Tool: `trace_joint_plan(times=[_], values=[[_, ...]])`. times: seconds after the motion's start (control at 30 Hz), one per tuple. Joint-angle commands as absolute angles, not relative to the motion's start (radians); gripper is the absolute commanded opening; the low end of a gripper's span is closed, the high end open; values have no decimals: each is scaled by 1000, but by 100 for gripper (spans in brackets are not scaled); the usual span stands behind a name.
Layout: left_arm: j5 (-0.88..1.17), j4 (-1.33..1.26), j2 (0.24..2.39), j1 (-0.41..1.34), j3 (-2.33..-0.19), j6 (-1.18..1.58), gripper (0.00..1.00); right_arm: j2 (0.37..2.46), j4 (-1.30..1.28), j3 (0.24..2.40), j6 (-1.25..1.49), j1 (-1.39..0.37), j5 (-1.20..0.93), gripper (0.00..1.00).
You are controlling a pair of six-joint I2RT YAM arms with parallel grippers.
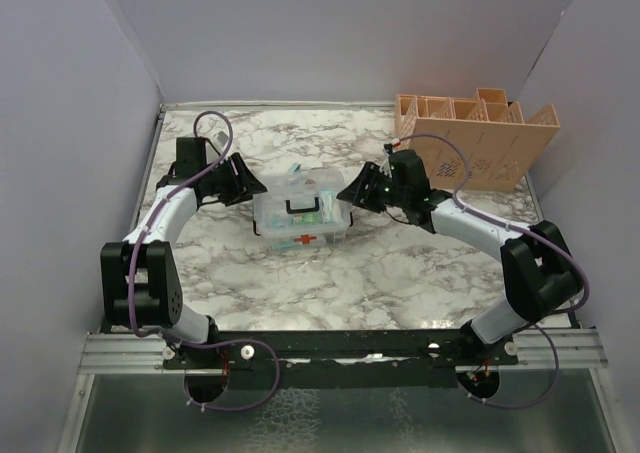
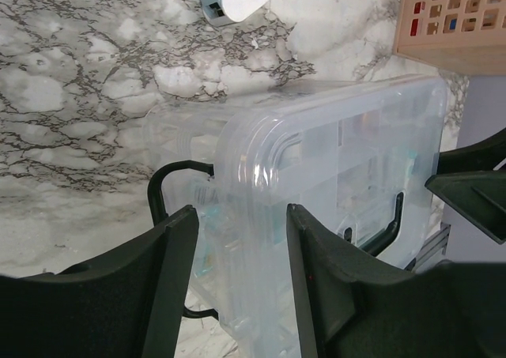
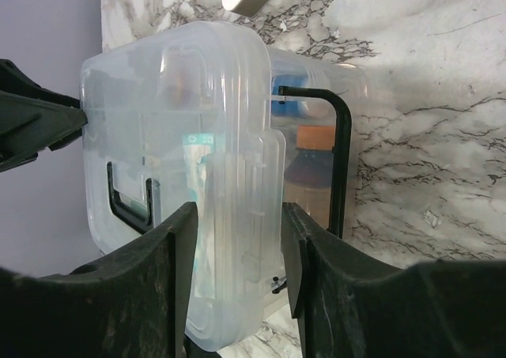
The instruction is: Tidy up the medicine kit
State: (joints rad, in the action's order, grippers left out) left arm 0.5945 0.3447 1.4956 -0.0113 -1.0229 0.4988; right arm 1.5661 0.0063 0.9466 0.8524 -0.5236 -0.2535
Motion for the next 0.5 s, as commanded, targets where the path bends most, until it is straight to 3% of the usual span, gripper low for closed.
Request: trace_joint_plan(times=[0.0, 0.23, 0.47], values=[[608, 353, 1523, 3, -1015, 474, 49, 1577, 31, 868, 858, -529, -287, 42], [625, 325, 1529, 33, -983, 478, 44, 1529, 95, 754, 864, -529, -343, 30], [615, 318, 1532, 52, -958, 484, 43, 1482, 167, 661, 906, -529, -350, 29]])
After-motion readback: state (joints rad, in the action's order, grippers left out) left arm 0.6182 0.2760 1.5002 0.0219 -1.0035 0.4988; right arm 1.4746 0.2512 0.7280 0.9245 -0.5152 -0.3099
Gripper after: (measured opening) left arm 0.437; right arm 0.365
